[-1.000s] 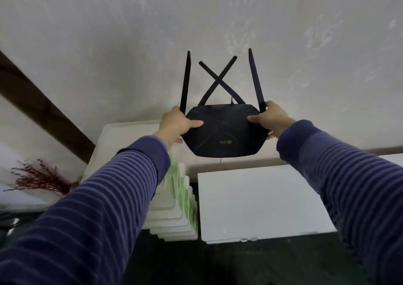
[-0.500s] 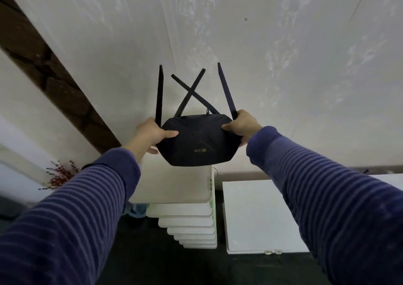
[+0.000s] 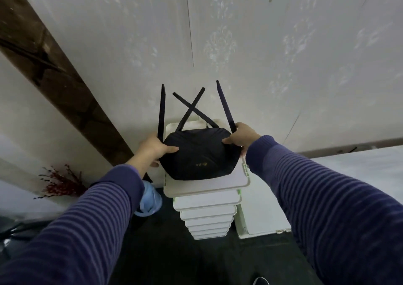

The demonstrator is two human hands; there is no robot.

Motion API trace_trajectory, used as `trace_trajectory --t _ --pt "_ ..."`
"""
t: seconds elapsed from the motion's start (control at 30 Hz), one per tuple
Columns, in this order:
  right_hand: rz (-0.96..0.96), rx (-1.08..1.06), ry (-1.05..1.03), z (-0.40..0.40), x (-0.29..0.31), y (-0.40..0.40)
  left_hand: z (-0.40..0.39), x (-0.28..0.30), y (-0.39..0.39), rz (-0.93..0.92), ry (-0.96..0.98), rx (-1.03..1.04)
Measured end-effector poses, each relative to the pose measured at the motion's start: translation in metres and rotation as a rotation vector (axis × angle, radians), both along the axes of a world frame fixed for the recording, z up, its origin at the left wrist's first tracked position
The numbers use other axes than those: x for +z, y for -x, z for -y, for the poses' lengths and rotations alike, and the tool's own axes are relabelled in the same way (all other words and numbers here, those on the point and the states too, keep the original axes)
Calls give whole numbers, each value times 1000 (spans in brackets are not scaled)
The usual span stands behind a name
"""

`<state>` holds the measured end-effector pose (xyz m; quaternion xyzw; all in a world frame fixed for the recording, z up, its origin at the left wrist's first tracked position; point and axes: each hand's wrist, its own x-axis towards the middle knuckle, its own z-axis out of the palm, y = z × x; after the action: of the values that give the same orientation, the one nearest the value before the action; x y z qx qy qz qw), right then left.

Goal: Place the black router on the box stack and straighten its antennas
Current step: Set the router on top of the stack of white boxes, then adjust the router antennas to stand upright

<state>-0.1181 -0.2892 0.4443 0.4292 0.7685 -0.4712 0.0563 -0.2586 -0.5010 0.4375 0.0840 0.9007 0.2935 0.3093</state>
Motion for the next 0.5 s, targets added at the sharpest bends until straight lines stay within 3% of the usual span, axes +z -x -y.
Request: trace_trajectory --t 0.5 --pt "36 -129 -75 -7 -12 2 -4 -21 21 4 -142 -100"
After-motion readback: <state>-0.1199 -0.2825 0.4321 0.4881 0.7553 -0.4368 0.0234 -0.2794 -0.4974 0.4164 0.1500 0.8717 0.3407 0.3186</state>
